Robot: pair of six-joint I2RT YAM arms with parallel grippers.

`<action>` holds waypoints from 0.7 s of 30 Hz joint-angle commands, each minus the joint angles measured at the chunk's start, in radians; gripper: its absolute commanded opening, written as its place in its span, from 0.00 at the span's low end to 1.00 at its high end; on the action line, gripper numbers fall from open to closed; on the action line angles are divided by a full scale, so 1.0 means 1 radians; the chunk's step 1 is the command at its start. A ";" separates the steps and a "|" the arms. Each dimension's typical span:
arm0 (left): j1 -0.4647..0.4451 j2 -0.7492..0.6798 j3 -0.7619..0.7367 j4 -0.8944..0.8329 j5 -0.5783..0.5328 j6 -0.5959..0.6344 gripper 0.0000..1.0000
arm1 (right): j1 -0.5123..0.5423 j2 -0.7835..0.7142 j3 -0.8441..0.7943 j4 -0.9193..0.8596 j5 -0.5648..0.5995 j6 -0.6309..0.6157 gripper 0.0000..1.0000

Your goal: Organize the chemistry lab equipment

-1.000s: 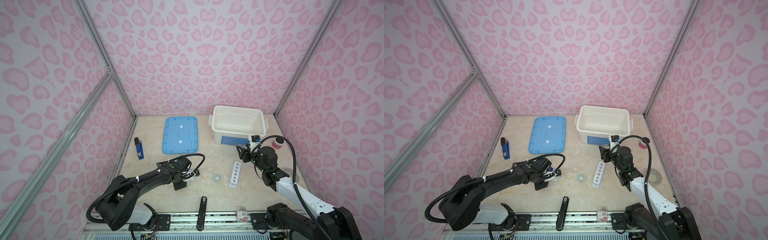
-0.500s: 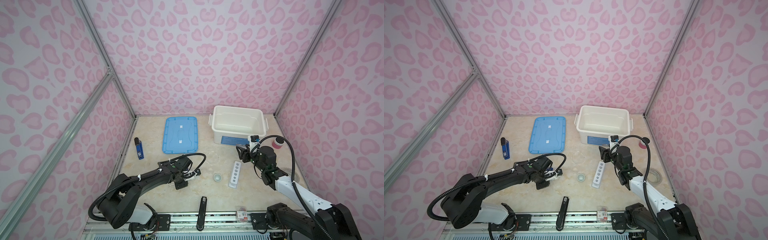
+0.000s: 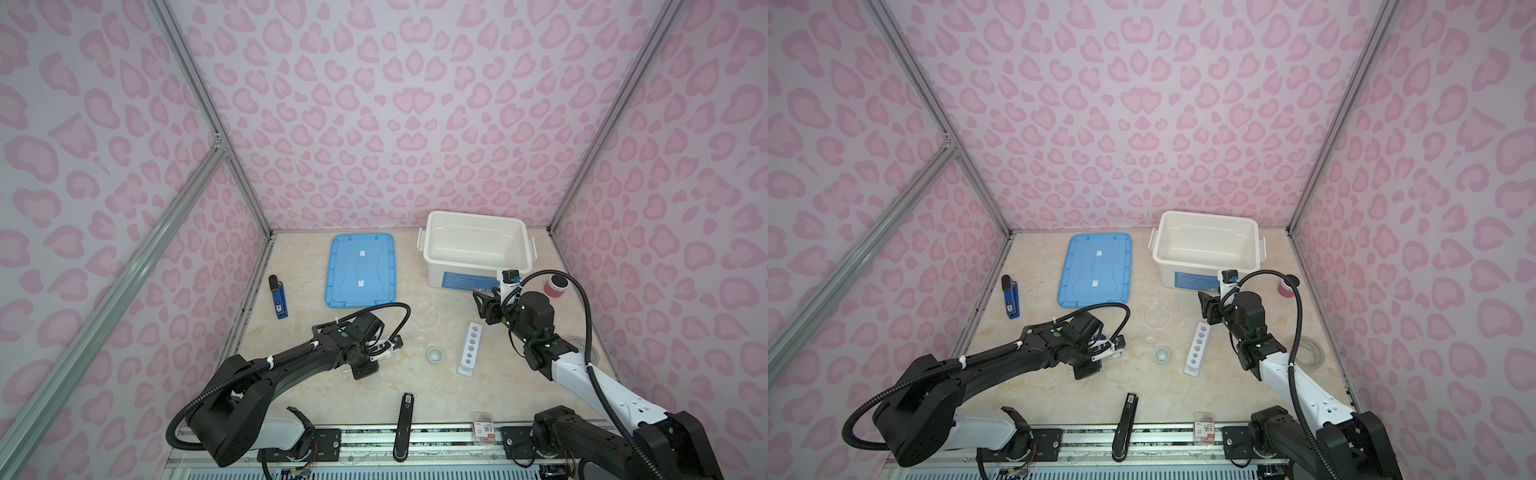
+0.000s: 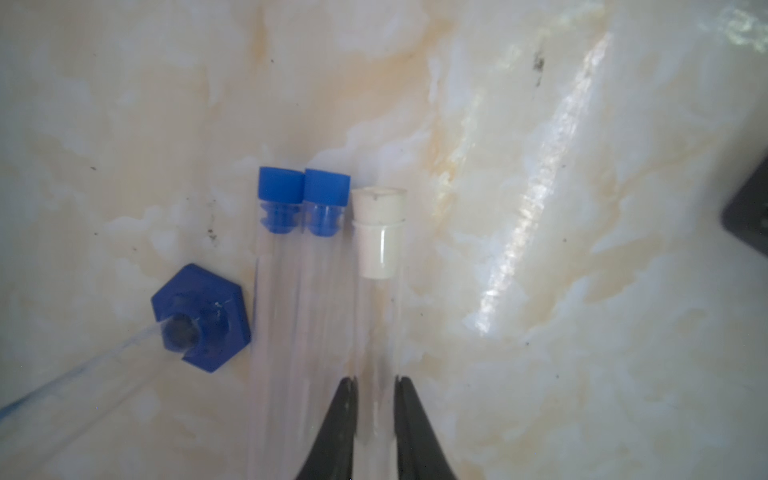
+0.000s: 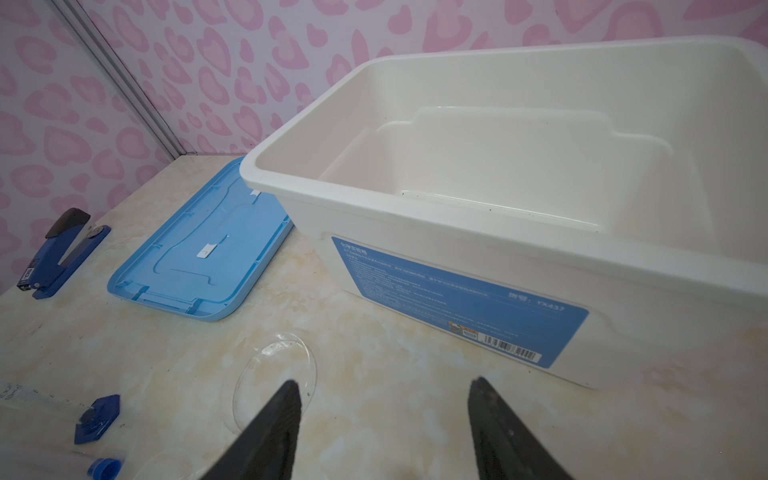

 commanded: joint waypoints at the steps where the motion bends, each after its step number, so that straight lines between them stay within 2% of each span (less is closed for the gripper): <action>1: 0.002 -0.037 0.009 0.025 0.034 -0.027 0.15 | 0.000 -0.027 -0.002 -0.024 0.001 0.025 0.64; 5: 0.002 -0.074 0.032 0.032 0.042 -0.038 0.15 | 0.002 -0.047 0.027 -0.096 -0.032 0.029 0.65; 9: 0.002 -0.097 0.050 0.060 0.052 -0.050 0.15 | 0.012 -0.033 0.140 -0.308 -0.022 0.013 0.65; 13: 0.002 -0.147 0.051 0.106 0.075 -0.063 0.14 | 0.016 -0.046 0.216 -0.460 -0.086 -0.003 0.66; 16: 0.002 -0.180 0.067 0.126 0.094 -0.076 0.15 | 0.026 -0.066 0.251 -0.524 -0.181 0.000 0.67; 19: 0.002 -0.204 0.075 0.166 0.121 -0.103 0.15 | 0.080 -0.069 0.301 -0.612 -0.254 -0.044 0.70; 21: 0.002 -0.201 0.080 0.184 0.147 -0.123 0.14 | 0.155 -0.046 0.364 -0.720 -0.199 -0.100 0.70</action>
